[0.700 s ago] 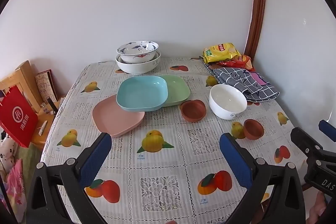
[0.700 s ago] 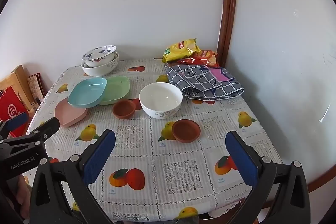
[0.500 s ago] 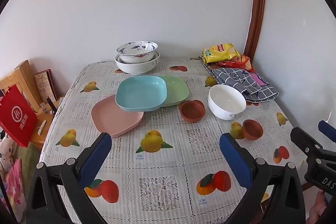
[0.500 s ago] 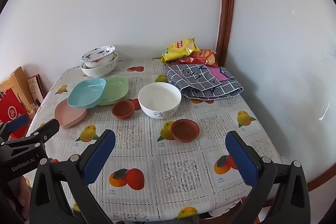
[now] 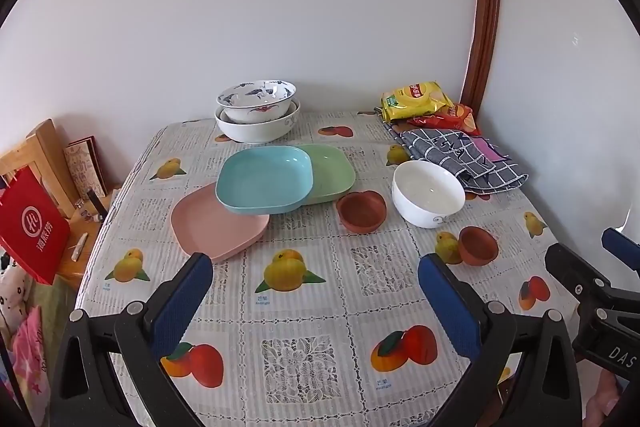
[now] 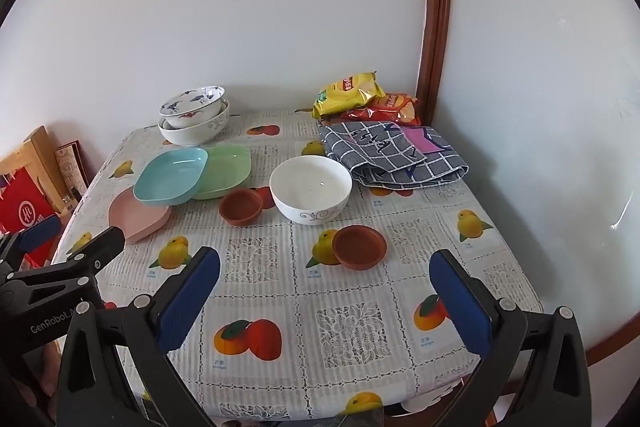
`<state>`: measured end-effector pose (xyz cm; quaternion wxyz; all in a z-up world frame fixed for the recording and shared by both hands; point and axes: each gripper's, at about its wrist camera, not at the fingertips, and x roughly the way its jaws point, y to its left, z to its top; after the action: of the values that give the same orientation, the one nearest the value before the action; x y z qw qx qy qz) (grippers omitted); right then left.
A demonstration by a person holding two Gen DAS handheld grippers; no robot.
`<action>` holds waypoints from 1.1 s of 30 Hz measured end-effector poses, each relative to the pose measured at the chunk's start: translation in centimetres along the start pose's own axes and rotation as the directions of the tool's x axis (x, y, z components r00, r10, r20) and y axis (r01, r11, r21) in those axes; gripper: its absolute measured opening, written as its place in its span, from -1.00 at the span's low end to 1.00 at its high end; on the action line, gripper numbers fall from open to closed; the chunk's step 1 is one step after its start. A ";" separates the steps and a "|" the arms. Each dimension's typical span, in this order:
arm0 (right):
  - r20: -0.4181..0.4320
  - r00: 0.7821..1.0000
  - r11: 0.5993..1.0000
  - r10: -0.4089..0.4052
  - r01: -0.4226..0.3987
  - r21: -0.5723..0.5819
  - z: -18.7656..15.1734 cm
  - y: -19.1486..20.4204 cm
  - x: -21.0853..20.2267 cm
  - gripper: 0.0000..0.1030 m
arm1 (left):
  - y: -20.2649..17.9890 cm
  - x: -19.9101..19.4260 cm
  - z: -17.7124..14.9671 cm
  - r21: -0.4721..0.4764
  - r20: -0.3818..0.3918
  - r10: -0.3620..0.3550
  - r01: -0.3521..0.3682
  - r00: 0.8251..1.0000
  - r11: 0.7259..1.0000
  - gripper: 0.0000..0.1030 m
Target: Organize plates and bowls
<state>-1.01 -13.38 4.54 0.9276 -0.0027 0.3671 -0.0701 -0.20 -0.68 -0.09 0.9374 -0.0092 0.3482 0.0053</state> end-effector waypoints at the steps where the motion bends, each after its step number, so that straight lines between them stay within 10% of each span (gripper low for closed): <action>1: -0.002 1.000 1.000 0.000 0.000 0.003 0.0 0.0 0.0 1.00 | 0.0 0.0 0.0 0.001 -0.001 -0.001 0.001 1.000 1.000 1.00; 33: -0.002 1.000 1.000 0.009 -0.009 0.009 -0.2 -0.3 -0.2 1.00 | -0.4 -0.4 0.0 -0.001 0.000 -0.020 0.020 1.000 1.000 1.00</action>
<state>-1.34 -13.68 4.54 0.9274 0.0031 0.3679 -0.0675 -0.52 -1.05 0.20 0.9373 -0.0132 0.3483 -0.0040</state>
